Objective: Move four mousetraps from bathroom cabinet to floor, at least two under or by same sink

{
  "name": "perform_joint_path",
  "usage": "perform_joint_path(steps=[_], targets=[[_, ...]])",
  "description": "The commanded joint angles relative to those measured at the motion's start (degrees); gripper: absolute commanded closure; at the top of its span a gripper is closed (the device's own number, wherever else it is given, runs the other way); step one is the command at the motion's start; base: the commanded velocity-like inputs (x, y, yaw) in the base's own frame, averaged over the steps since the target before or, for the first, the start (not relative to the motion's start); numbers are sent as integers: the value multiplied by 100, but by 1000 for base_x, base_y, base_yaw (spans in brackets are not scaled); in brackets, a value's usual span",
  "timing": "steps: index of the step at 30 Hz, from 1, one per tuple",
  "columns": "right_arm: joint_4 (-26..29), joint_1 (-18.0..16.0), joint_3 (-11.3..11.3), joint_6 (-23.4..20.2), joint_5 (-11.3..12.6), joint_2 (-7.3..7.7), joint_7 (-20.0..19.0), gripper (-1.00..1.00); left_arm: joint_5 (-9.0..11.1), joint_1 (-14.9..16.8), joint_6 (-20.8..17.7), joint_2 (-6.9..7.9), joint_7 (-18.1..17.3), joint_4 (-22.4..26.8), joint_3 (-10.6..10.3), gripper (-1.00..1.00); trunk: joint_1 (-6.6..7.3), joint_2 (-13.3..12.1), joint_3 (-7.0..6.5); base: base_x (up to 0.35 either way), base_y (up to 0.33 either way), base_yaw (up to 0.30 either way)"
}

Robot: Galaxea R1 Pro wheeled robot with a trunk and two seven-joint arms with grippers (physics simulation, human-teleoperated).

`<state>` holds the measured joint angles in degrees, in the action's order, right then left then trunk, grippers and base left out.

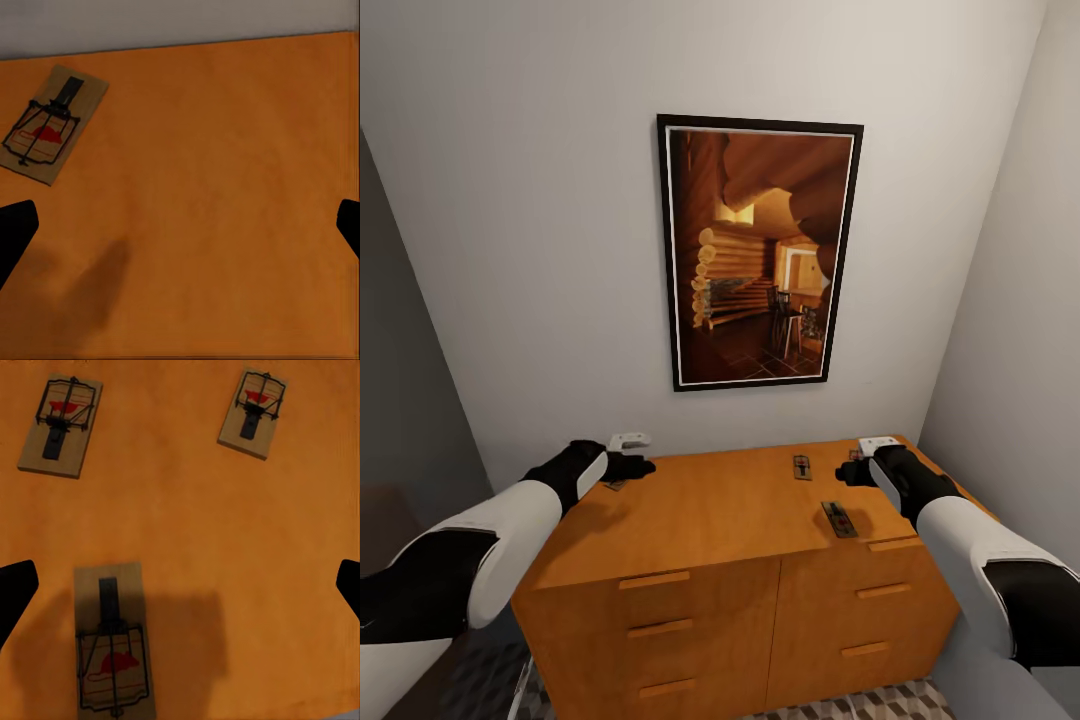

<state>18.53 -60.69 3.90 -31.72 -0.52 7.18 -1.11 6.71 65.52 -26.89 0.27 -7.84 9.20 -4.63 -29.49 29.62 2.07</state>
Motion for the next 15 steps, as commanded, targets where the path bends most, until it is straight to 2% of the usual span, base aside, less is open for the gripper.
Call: perform_joint_path(steps=[1, 15], targets=[[13, -4, 39, -34, -7, 7, -10, -100, 51, 4, -26, -19, 1, -13, -50, -100, -3, 11, 12, 0, 0, 0], [40, -4, 36, -93, -9, 19, -10, -100, 34, 4, -11, -113, 1, -88, -55, -100, -3, 11, 12, 0, 0, 0]])
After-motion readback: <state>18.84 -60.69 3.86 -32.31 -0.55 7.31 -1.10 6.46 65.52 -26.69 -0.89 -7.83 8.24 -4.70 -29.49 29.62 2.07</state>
